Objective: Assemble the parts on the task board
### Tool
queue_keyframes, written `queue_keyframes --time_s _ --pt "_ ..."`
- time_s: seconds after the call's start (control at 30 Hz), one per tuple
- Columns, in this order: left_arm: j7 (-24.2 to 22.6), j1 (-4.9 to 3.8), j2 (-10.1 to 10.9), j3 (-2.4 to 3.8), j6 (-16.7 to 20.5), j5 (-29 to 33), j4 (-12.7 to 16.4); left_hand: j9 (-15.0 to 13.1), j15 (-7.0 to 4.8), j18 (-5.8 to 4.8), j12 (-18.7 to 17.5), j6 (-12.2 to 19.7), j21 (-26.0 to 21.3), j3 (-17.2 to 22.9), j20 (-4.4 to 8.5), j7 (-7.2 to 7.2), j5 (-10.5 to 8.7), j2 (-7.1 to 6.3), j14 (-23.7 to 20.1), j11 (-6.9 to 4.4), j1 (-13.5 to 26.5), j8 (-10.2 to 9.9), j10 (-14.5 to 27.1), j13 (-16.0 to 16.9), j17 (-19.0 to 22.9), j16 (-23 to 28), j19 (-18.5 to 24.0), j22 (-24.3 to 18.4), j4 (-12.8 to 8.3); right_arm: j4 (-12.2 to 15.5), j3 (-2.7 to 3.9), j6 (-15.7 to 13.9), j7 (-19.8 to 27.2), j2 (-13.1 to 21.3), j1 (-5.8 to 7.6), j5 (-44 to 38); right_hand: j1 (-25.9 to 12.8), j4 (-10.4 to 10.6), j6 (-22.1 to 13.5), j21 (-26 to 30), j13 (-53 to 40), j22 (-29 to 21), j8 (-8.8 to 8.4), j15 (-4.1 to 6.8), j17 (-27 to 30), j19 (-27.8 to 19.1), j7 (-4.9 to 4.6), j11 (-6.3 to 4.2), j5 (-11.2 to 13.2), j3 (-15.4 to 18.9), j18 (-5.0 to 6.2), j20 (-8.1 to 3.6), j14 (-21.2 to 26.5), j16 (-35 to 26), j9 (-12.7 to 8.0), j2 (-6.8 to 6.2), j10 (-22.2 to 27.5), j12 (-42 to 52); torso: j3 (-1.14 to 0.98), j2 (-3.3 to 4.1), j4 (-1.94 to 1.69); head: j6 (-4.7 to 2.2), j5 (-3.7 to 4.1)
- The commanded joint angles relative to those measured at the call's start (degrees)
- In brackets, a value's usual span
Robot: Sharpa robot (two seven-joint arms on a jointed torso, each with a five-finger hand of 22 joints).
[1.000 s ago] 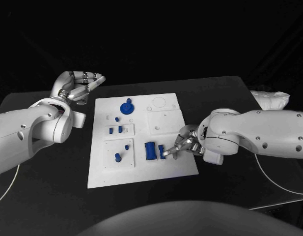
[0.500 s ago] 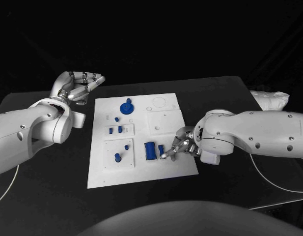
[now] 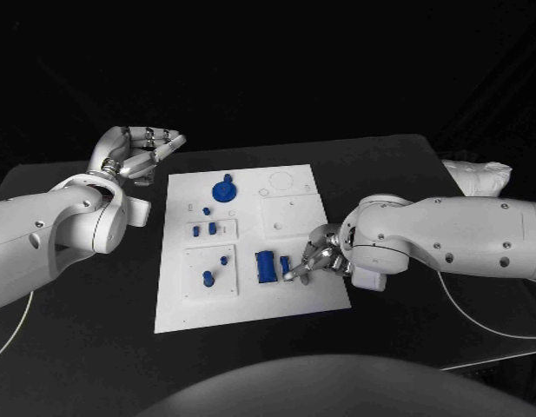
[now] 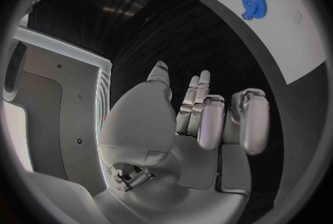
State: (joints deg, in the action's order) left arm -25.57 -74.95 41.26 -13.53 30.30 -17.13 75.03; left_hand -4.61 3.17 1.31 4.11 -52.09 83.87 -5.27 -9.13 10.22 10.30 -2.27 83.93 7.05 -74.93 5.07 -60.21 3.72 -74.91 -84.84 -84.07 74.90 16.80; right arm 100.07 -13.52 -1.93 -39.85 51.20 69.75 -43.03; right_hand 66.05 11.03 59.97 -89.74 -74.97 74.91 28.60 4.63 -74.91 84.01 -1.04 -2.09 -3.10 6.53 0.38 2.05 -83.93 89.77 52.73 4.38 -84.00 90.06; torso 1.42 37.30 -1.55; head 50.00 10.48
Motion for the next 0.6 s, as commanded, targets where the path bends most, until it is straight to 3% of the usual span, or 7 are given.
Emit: queue_keyframes --time_s 0.03,0.3,0.43,0.6 --pt "-0.3 -0.04 -0.1 0.05 -0.8 0.0 0.1 0.0 -0.15 0.36 -0.1 -0.3 -0.2 -0.3 0.05 -0.01 0.34 0.53 1.4 -0.05 -0.1 -0.2 0.1 0.0 -4.3 0.4 -0.6 12.9 -0.1 -0.1 -0.01 0.3 -2.5 -0.1 -0.08 -1.4 0.7 -0.3 -0.5 -0.3 -15.0 15.1 0.08 0.40 -15.1 6.0 0.09 -0.34 0.3 0.0 -0.38 -0.54 -6.1 0.2 0.1 0.05 -6.0 -0.1 -0.02 0.00 -0.05 0.00 0.07" --pt "-0.3 -0.04 0.0 0.05 -0.7 0.0 0.1 0.0 -0.15 0.36 -0.1 -0.3 -0.2 -0.3 0.05 -0.01 0.34 0.53 1.4 -0.05 -0.1 -0.2 0.1 0.0 -4.3 0.4 -0.6 12.9 -0.1 0.4 -0.01 -1.9 -1.2 0.3 -0.09 -1.3 0.8 -0.3 -0.5 -0.3 -15.0 15.1 0.10 0.41 -15.1 6.0 0.09 -0.35 0.3 -0.1 -0.38 -0.55 -6.1 0.2 0.2 0.18 -6.0 -0.1 -0.04 0.06 -0.02 0.00 -0.14" --pt "-0.4 -0.04 -0.1 0.05 -0.7 0.0 0.1 0.0 -0.15 0.36 -0.1 -0.3 -0.2 -0.3 0.05 -0.01 0.34 0.53 1.4 -0.05 -0.1 -0.2 0.1 0.0 -4.3 0.4 -0.6 12.9 -0.1 1.6 0.01 -6.5 2.1 1.5 0.36 -0.4 0.7 -0.2 -0.4 -0.3 -15.0 15.1 0.17 0.43 -15.1 6.0 0.09 -0.35 0.3 0.3 -0.38 -0.57 -6.1 0.2 0.4 0.03 -6.0 -0.1 -0.03 0.02 -0.05 0.00 -0.28" --pt "-0.4 -0.03 -0.1 0.04 -0.7 0.0 0.0 0.0 -0.15 0.36 -0.1 -0.3 -0.2 -0.3 0.05 -0.01 0.34 0.53 1.4 -0.05 -0.1 -0.2 0.1 0.0 -4.3 0.4 -0.6 12.9 -0.1 2.8 0.03 -15.3 9.8 3.3 2.54 2.5 0.3 0.2 -0.3 -0.3 -15.0 15.1 0.29 0.45 -15.1 6.0 0.12 -0.38 0.2 1.0 -0.38 -0.60 -6.1 0.2 0.8 -0.31 -6.0 -0.1 -0.09 0.02 0.03 0.00 -0.58"
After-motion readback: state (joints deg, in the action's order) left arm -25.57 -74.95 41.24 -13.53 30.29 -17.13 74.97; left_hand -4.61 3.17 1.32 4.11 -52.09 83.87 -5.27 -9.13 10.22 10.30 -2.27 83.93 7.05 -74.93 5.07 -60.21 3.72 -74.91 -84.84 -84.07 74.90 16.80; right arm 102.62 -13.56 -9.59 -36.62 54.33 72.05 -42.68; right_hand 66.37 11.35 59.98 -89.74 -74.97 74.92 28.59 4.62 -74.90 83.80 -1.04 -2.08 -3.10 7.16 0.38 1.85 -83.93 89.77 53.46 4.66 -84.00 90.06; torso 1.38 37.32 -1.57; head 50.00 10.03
